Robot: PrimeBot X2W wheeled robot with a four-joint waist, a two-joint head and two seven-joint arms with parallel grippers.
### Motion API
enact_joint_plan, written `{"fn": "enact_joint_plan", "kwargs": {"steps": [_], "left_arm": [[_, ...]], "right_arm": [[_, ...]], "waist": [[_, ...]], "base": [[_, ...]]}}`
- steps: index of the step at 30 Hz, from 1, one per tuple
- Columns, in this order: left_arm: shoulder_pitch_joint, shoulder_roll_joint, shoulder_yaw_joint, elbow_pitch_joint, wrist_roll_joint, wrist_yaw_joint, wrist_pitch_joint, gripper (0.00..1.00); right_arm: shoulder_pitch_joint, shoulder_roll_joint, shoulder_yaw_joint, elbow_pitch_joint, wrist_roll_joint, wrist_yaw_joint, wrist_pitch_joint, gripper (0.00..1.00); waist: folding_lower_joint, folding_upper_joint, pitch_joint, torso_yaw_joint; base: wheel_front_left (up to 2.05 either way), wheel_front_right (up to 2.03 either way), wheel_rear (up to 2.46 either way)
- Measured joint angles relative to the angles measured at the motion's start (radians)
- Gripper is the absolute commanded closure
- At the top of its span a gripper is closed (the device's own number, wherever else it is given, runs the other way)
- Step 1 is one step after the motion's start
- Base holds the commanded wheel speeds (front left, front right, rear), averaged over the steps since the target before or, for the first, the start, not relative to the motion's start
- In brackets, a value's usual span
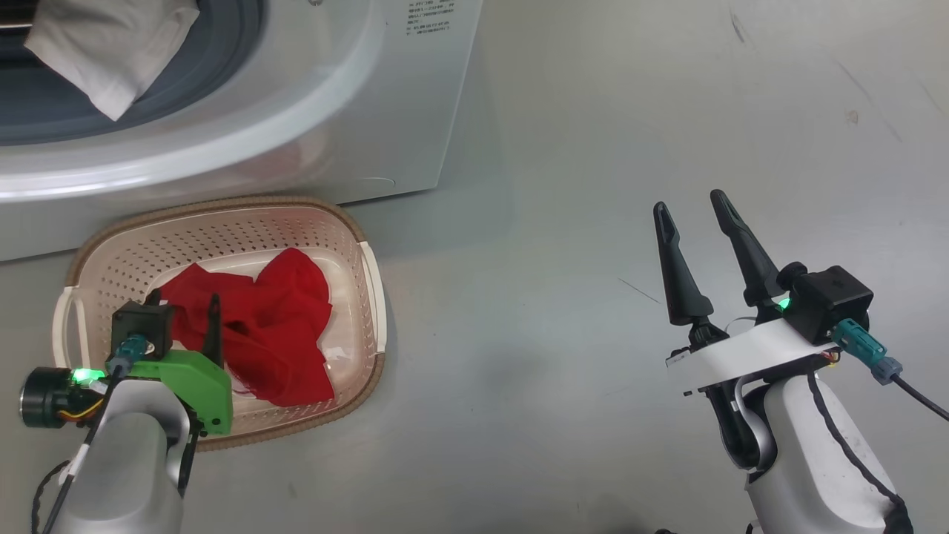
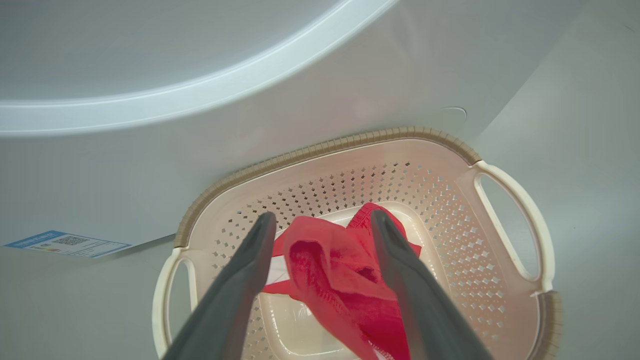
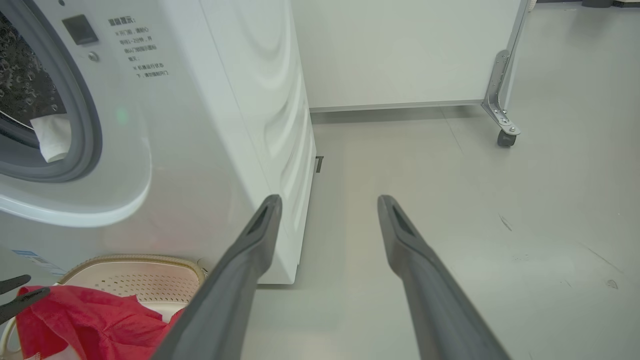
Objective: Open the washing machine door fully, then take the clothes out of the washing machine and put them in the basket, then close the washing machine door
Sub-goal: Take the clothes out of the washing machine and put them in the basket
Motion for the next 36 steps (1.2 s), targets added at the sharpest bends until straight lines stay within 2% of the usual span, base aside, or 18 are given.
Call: {"fn": "enact_joint_plan", "kwargs": {"steps": [21, 36], "left_arm": [[-0.001, -0.051, -0.04, -0.078, 0.007, -0.027, -0.029, 0.0], [0.099, -0.072, -0.028, -0.274, -0.004, -0.035, -0.032, 0.0]], "right_arm": [[0.015, 0.0, -0.019, 0.019, -0.005, 0.0, 0.0, 0.0], [0.072, -0.001, -0.032, 0.038, -0.022, 0.0, 0.0, 0.0]], "waist": [[0.0, 0.0, -0.135, 0.078], [0.0, 0.0, -0.262, 0.136]], "base": [[0.0, 0.0, 0.0], [0.0, 0.0, 0.0]]}}
